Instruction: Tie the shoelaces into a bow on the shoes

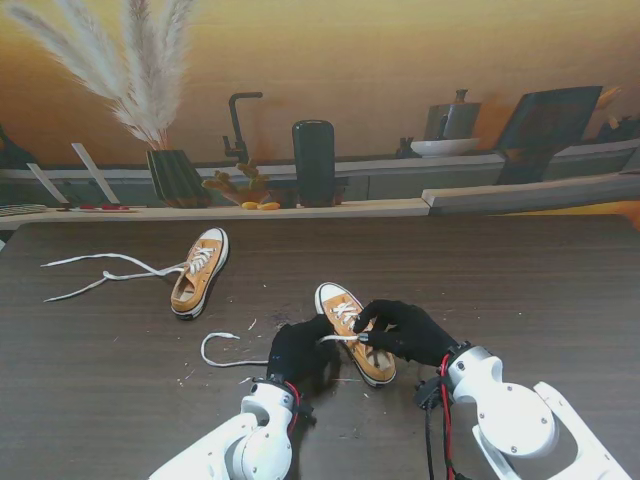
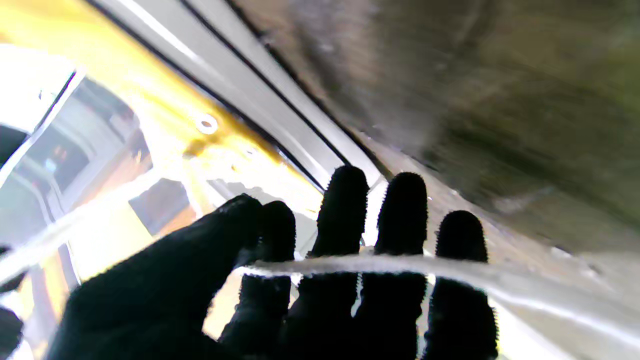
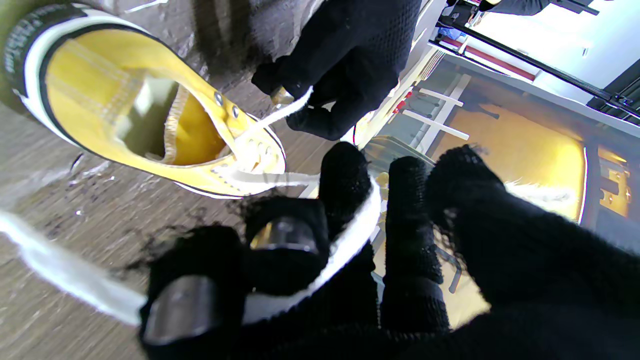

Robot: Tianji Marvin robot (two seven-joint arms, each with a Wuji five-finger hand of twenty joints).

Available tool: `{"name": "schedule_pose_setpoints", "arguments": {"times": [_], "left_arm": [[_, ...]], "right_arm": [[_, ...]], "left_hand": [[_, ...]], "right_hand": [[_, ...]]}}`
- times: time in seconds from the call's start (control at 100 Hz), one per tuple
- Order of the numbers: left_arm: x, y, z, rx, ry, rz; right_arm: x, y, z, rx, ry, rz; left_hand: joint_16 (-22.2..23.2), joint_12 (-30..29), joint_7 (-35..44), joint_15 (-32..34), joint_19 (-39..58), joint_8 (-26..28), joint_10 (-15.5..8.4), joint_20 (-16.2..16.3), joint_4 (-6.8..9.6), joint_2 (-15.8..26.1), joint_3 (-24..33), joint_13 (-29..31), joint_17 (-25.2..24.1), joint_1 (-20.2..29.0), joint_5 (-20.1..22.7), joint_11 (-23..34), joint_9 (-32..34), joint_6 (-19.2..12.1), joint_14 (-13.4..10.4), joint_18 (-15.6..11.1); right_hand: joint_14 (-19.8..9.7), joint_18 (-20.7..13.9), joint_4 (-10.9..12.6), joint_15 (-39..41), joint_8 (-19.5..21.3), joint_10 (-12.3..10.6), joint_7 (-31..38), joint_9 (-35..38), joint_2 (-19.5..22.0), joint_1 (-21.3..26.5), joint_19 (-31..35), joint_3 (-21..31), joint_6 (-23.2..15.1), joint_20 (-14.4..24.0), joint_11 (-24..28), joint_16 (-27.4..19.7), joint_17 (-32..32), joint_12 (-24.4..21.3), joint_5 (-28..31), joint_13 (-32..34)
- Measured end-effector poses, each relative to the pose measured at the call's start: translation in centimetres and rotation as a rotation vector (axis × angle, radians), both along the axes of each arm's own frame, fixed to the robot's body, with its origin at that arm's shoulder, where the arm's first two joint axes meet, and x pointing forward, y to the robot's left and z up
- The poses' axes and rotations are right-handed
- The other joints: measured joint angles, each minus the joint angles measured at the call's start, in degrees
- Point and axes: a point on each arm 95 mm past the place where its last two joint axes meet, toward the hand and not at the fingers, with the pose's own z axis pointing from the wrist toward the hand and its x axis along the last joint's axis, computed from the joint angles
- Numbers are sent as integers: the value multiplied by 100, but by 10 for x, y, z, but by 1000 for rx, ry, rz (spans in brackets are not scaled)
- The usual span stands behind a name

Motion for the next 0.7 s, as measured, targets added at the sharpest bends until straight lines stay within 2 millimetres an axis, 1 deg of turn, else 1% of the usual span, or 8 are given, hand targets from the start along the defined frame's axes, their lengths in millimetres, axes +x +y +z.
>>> {"name": "schedule_pose_setpoints", "arguments": {"times": [0.05, 0.13, 0.22, 0.32, 0.47, 0.55, 0.6, 0.7], "left_arm": [[0, 2, 0, -54, 35, 27], [1, 4, 5, -162, 111, 63], [0, 1, 11, -221, 148, 67], [0, -1, 13, -231, 142, 85], [3, 3, 24, -263, 130, 92], [4, 5, 34, -296, 110, 78], [5, 6, 40, -308, 83, 72], [6, 10, 52, -306, 6, 80]], "right_arm": [[0, 0, 0, 1, 2, 1], [-1, 0, 1, 1, 3, 3], [-1, 0, 3, 0, 2, 7], [-2, 0, 5, -1, -4, 9], [-2, 2, 12, 2, -24, 4], [-1, 2, 16, 8, -35, -3], [0, 2, 19, 12, -44, -12], [3, 2, 25, 23, -64, -33]], "left_hand": [[0, 0, 72, 128, 58, 5, 0, -4, 11, 22, 1, 150, 76, 0, -78, 139, 128, 64, 64, 54], [-1, 18, 191, 301, 134, 6, 11, -7, 13, 26, -8, 436, 170, 13, -155, 526, 350, 129, 98, -87], [-1, 212, 304, 759, 679, 6, -78, -7, 14, 51, -367, 768, 644, 117, -361, 1124, 636, 125, 80, 415], [172, 648, 323, 1635, 1411, -258, -525, 124, 14, 116, -998, 1137, 1063, 334, -435, 2083, 904, 123, -117, 428], [546, 1606, -98, 3299, 2717, -919, -1440, 425, 31, 221, -1934, 1423, 1734, 627, -416, 3601, 1124, 119, -696, 428], [624, 1901, -280, 3875, 3325, -1133, -1715, 534, -34, 185, -2216, 1559, 2075, 632, -412, 3930, 1182, 114, -908, 420], [678, 2044, -384, 4124, 3627, -1211, -1867, 541, -63, 189, -2339, 1699, 2307, 635, -359, 4028, 1241, -168, -1040, 410], [682, 2174, -471, 4439, 4026, -1342, -1971, 541, -105, 179, -2339, 1835, 2626, 636, -261, 4127, 1370, -175, -1153, 306]], "right_hand": [[0, 0, 0, 0, -3, 0, 0, 0, 0, 0, 0, 0, 0, 0, 0, 0, 0, 0, 0, 0], [0, 0, 0, 0, -39, 0, 0, 0, 0, 0, 0, 0, 0, 0, 0, 0, 0, 0, 0, 0], [1, 7, 0, 0, -46, 25, 0, 0, 2, 0, 0, -12, 0, 0, -6, 0, 0, 0, 0, 0], [4, 14, 0, -52, -47, 46, -9, -191, 2, -13, 0, -12, 0, 0, -10, -1, 0, 0, 0, 0], [5, 14, 0, -55, -47, 68, -80, -288, 9, -120, 0, -61, 0, 0, -11, -7, 0, 0, 0, 0], [5, 14, 0, -56, -47, 102, -85, -313, -11, -120, 0, -61, 0, 0, -13, -48, 0, 0, 0, 0], [5, 14, 0, -57, -47, 105, -119, -313, -22, -120, 0, -62, 0, 0, -13, -60, 0, 0, 0, 0], [5, 14, 0, -57, -47, 115, -123, -313, -67, -120, 0, -62, 0, 0, -24, -61, 0, 0, 0, 0]]}}
